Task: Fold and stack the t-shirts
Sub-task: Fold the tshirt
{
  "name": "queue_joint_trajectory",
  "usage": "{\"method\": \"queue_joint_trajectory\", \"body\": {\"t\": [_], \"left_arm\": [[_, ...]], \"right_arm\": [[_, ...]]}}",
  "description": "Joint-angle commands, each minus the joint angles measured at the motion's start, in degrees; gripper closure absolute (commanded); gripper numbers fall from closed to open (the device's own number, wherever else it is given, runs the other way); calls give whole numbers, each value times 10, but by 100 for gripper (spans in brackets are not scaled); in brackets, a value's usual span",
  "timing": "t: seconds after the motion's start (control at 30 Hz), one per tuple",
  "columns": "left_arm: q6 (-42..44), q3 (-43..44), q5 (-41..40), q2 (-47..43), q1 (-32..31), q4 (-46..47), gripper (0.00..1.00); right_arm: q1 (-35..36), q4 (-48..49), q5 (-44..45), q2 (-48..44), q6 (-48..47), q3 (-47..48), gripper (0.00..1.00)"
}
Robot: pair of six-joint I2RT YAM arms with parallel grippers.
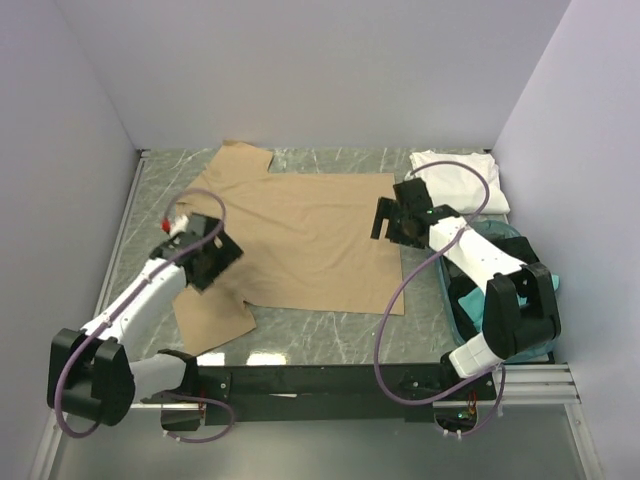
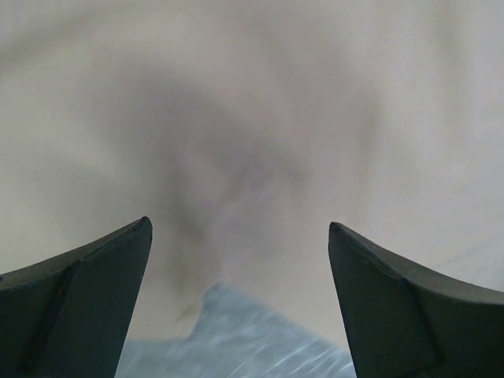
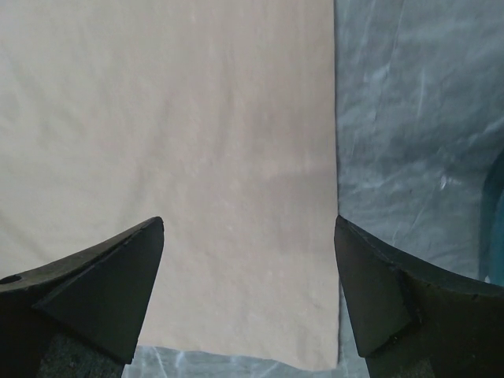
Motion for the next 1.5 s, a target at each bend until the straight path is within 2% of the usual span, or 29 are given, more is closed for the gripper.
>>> {"method": "queue_joint_trajectory", "body": {"t": [0.0, 0.13, 0.33, 0.5, 0.7, 0.93, 1.13, 1.3, 1.47], "left_arm": [[-121, -50, -58, -34, -67, -78, 1], [-237, -114, -73, -81, -140, -140, 0], [-364, -165, -71, -145, -197, -194, 1], [-443, -181, -68, -125, -226, -237, 1], [-534, -153, -68, -101, -275, -292, 1], [-598, -177, -89, -53, -288, -271, 1], [-628, -213, -141, -75, -284, -233, 15], [-629, -228, -166, -95, -265, -234, 40], [-603, -229, -177, -86, -243, -219, 48]], "right_arm": [[16, 41, 2, -37, 16, -26, 5], [25, 47, -2, -59, 12, -44, 5], [26, 44, -9, -60, 9, -55, 5], [27, 48, -7, -46, 5, -59, 5], [27, 43, -8, -35, -7, -51, 5], [21, 54, -19, -37, -21, -58, 5], [19, 55, -27, -25, -26, -60, 5], [20, 53, -25, -20, -27, -59, 5], [19, 51, -28, -17, -25, -60, 5]]}}
